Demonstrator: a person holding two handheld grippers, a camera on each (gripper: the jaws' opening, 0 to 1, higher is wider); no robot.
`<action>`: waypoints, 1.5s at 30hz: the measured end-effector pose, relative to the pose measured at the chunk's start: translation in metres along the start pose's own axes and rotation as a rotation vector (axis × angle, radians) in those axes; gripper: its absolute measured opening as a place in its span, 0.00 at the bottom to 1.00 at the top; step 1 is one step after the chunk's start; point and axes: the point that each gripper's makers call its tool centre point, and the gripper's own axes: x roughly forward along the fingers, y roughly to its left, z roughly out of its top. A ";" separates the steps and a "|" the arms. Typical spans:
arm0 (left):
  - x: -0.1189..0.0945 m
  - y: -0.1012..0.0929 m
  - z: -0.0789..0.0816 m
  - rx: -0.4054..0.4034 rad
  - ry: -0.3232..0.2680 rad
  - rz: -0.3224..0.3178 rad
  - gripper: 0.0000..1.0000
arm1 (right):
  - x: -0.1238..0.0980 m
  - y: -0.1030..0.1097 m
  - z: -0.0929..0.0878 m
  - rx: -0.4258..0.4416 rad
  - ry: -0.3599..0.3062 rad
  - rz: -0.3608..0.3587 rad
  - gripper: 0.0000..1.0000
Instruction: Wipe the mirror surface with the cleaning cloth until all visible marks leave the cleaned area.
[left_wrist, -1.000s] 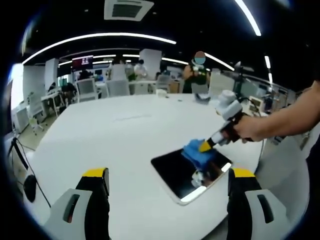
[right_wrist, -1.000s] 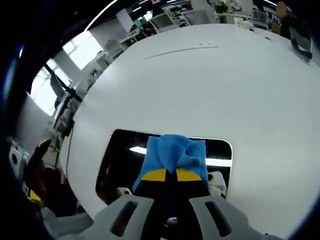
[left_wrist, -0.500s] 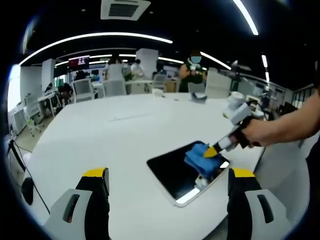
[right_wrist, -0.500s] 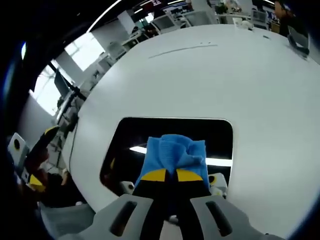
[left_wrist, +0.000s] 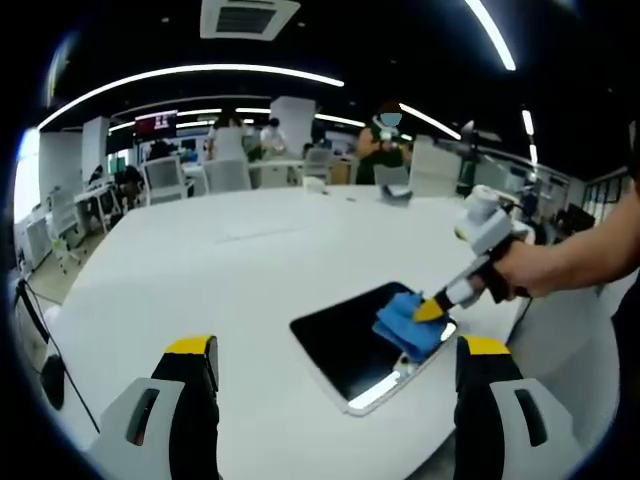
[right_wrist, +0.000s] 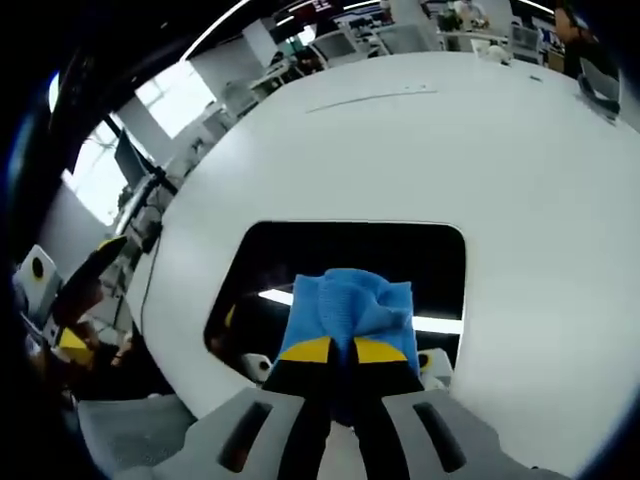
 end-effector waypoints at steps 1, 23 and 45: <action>0.000 0.000 0.000 0.001 0.000 0.002 0.99 | -0.001 0.000 -0.001 -0.001 -0.002 0.001 0.02; 0.001 -0.001 -0.003 0.001 0.008 -0.004 0.99 | -0.013 0.007 -0.025 -0.005 0.001 0.009 0.02; 0.000 -0.003 -0.003 0.012 0.016 -0.012 0.99 | -0.019 0.013 -0.038 -0.023 -0.021 0.003 0.01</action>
